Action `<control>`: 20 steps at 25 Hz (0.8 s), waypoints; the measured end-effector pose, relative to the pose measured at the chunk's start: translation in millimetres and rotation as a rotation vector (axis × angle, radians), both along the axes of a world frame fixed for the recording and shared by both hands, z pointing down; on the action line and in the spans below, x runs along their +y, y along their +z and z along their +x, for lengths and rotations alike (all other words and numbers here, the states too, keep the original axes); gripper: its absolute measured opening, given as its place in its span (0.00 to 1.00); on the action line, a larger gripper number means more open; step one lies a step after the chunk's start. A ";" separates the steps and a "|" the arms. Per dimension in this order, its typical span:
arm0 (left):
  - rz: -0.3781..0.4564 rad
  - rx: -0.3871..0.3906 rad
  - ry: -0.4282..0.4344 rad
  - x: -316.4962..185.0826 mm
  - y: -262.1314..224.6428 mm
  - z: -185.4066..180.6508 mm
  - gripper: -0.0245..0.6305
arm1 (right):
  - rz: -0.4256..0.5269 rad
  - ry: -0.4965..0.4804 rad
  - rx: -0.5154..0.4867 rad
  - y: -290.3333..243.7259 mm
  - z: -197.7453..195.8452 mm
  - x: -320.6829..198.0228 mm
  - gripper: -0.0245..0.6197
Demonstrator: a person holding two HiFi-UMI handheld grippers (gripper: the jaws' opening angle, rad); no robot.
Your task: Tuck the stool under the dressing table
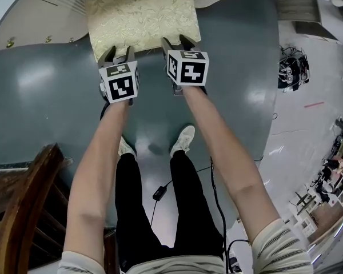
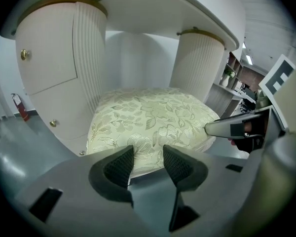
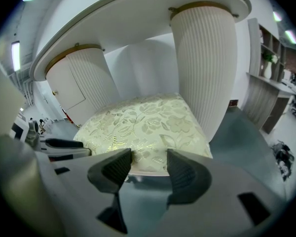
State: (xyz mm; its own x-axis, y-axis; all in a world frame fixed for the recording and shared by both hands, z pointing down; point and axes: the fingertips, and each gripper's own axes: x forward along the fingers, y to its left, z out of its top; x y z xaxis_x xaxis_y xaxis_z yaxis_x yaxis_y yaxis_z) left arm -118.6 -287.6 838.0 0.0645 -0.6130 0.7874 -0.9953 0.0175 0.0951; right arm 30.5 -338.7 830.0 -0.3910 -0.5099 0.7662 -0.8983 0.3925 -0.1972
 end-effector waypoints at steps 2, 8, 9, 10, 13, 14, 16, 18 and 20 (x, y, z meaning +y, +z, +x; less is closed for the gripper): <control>0.007 0.001 0.007 -4.2 2.3 -1.9 0.31 | -0.001 0.001 -0.001 2.6 -2.2 -3.8 0.39; 0.014 -0.005 0.020 -15.1 5.3 -6.2 0.31 | -0.006 -0.009 -0.011 5.8 -7.0 -12.4 0.39; 0.015 -0.005 0.020 -17.7 5.1 -6.9 0.31 | -0.005 -0.008 -0.012 5.8 -8.0 -14.9 0.39; 0.016 -0.008 0.020 -20.4 5.0 -7.8 0.31 | -0.002 -0.007 -0.013 5.7 -8.6 -17.5 0.39; 0.015 -0.020 0.022 -27.9 4.4 -10.9 0.31 | 0.006 -0.004 -0.014 4.9 -9.9 -23.9 0.39; 0.016 -0.019 0.022 -30.5 4.3 -11.3 0.31 | 0.008 -0.004 -0.014 4.9 -10.6 -26.3 0.39; 0.017 -0.011 0.022 -35.3 5.2 -11.1 0.31 | 0.009 -0.004 -0.013 6.1 -12.0 -30.9 0.39; 0.012 -0.005 0.023 -37.4 6.9 -11.7 0.31 | 0.008 -0.005 -0.012 8.1 -13.4 -33.0 0.39; 0.009 -0.001 0.024 -37.7 8.6 -11.4 0.31 | 0.007 -0.009 -0.006 10.0 -13.1 -34.0 0.39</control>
